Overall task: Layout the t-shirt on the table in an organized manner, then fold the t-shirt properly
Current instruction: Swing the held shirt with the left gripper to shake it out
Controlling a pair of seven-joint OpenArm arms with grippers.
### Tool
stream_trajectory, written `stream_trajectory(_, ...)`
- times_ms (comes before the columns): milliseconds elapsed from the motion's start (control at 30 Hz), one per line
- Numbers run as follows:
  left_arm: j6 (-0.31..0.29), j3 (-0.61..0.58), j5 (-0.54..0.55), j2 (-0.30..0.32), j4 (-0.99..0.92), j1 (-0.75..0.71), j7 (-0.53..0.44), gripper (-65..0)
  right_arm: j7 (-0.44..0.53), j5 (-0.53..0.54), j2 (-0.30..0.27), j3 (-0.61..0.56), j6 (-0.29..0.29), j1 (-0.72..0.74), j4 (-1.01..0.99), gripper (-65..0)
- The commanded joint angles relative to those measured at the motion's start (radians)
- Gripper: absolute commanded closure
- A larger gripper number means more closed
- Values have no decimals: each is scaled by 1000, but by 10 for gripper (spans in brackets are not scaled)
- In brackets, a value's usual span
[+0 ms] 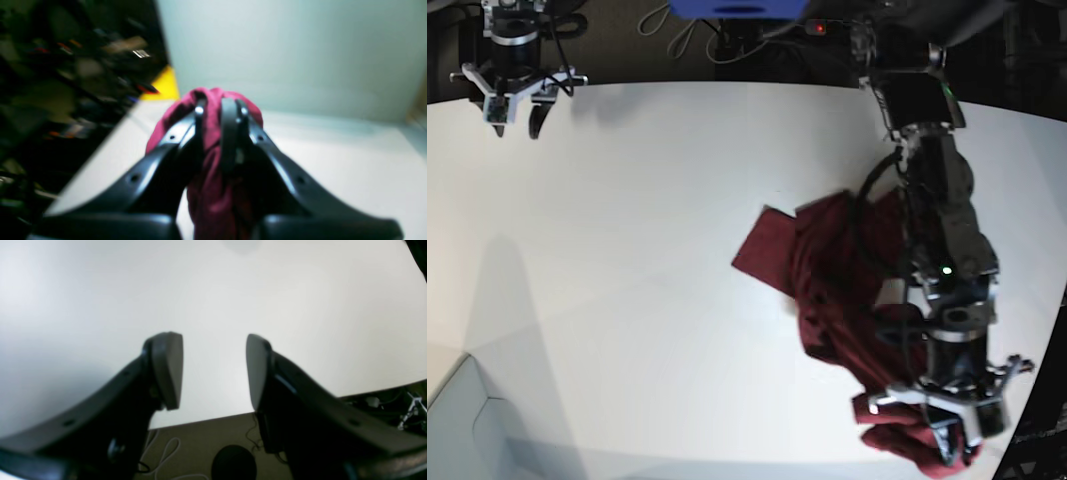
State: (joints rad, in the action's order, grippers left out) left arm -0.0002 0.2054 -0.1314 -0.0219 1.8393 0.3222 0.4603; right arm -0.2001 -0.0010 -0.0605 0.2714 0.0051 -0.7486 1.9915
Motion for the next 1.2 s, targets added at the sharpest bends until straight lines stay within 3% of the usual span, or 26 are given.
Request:
stream_trajectory(0, 4, 19, -3, 18, 40, 45, -45, -3, 23, -3, -5, 6, 0, -9, 18, -306)
stream_trajectory(367, 6, 167, -3, 132, 82, 249, -45, -4, 23, -3, -5, 6, 0, -9, 18, -306)
stream_trajectory(867, 10, 170, -3, 293, 72, 464, -50, -4, 23, -3, -3, 4, 0, -12, 18, -306)
stream_trajectory(967, 10, 144, -3, 282, 73, 450, -50, -4, 23, -3, -2, 4, 0, -12, 18, -306)
stream_trajectory(1167, 6, -33, -3, 161, 84, 285, -51, -4, 23, -4, 38, 6, 0, -9, 18, -306)
